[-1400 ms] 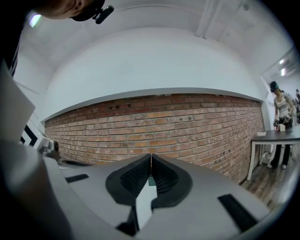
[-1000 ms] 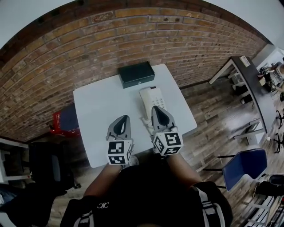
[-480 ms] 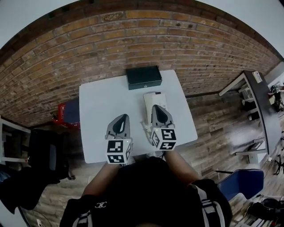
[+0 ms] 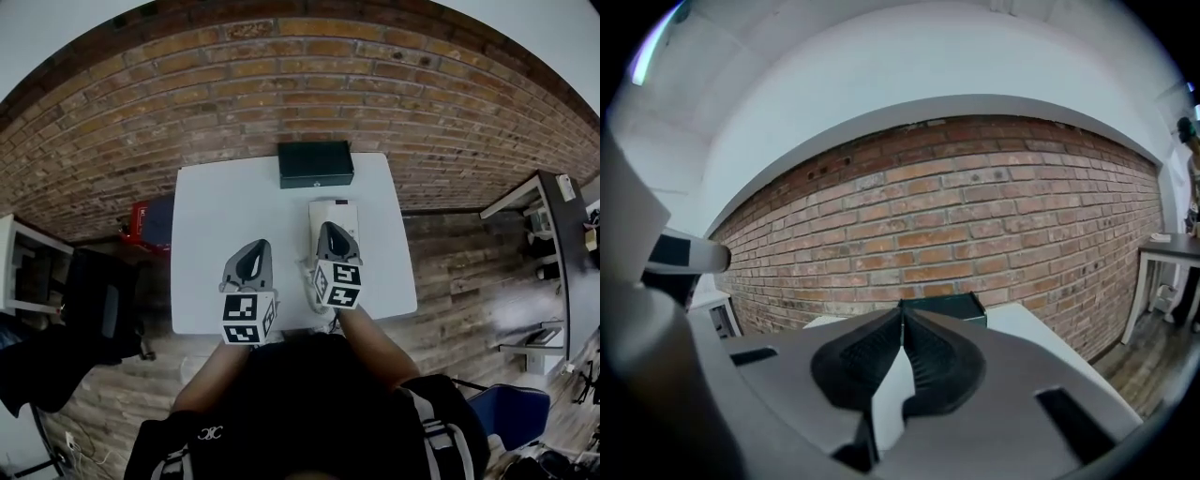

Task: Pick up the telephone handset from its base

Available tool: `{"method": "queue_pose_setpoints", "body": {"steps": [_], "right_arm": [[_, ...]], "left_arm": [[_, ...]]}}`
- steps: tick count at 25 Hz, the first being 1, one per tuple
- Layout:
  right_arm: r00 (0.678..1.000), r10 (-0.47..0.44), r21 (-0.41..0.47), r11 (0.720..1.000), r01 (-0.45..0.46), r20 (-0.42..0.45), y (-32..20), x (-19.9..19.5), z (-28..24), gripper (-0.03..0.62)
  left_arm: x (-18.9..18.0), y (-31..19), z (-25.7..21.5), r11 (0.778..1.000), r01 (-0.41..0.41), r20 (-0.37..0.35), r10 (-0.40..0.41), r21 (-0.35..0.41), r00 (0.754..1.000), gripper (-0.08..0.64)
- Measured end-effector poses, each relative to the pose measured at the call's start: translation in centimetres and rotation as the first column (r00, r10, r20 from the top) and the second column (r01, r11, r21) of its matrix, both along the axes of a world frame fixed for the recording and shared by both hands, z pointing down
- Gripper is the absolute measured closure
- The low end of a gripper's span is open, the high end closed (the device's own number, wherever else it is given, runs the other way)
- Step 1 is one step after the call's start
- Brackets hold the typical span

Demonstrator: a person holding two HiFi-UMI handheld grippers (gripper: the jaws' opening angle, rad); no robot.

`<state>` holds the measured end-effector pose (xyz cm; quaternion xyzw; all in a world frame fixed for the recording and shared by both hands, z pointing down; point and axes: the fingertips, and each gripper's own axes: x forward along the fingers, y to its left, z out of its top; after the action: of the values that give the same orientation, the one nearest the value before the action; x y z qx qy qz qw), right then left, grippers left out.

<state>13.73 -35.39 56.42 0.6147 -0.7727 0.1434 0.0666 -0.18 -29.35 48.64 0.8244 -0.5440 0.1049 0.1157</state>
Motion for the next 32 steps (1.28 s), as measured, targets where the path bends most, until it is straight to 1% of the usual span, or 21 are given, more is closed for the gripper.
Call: {"method": "queue_pose_setpoints", "body": {"steps": [3, 6, 9, 13, 16, 19, 21, 24, 27, 32], "right_arm": [[1.000, -0.020, -0.039, 0.999, 0.020, -0.010, -0.7, -0.1, 1.8, 0.592], [0.998, -0.060, -0.049, 0.997, 0.059, 0.001, -1.5, -0.5, 2.9, 0.581], [0.995, -0.097, -0.111, 0.989, 0.097, 0.000, -2.2, -0.9, 4.8, 0.489], [0.995, -0.086, -0.176, 0.981, 0.077, -0.044, -3.1, -0.6, 7.3, 0.408], [0.993, -0.070, -0.216, 0.975, 0.050, -0.090, -3.8, -0.5, 8.9, 0.400], [0.989, -0.047, -0.235, 0.972, 0.013, -0.140, -4.8, -0.3, 10.5, 0.399], [0.987, -0.043, -0.261, 0.965, 0.001, -0.154, -5.3, -0.3, 11.5, 0.397], [0.987, -0.040, -0.317, 0.948, -0.011, -0.153, -5.3, -0.7, 12.1, 0.394], [0.987, -0.018, -0.352, 0.935, -0.040, -0.161, -5.3, -0.6, 12.9, 0.393], [0.992, 0.009, -0.419, 0.906, -0.063, -0.129, -5.2, -0.2, 15.2, 0.391]], "left_arm": [[0.0, -0.2, 0.3, 1.000, 0.022, 0.011, -0.022, -0.009, 1.000, 0.558], [0.0, -0.5, 0.4, 0.999, 0.045, 0.020, -0.045, -0.014, 0.999, 0.558], [0.1, -0.6, 0.4, 0.998, 0.064, 0.029, -0.064, -0.013, 0.998, 0.558], [-0.6, -0.6, 0.3, 0.995, 0.102, 0.038, -0.101, -0.011, 0.994, 0.558], [-1.7, -0.5, 0.3, 0.991, 0.134, 0.046, -0.133, -0.014, 0.990, 0.558], [-2.7, -0.4, 0.5, 0.986, 0.162, 0.052, -0.161, -0.023, 0.986, 0.558], [-3.2, -0.3, 0.6, 0.984, 0.177, 0.056, -0.175, -0.029, 0.983, 0.557], [-3.8, -0.2, 0.8, 0.981, 0.192, 0.062, -0.190, -0.037, 0.980, 0.558], [-4.3, -0.1, 1.0, 0.977, 0.209, 0.067, -0.206, -0.042, 0.976, 0.558], [-4.8, 0.2, 1.1, 0.971, 0.234, 0.056, -0.231, -0.054, 0.971, 0.558]]}}
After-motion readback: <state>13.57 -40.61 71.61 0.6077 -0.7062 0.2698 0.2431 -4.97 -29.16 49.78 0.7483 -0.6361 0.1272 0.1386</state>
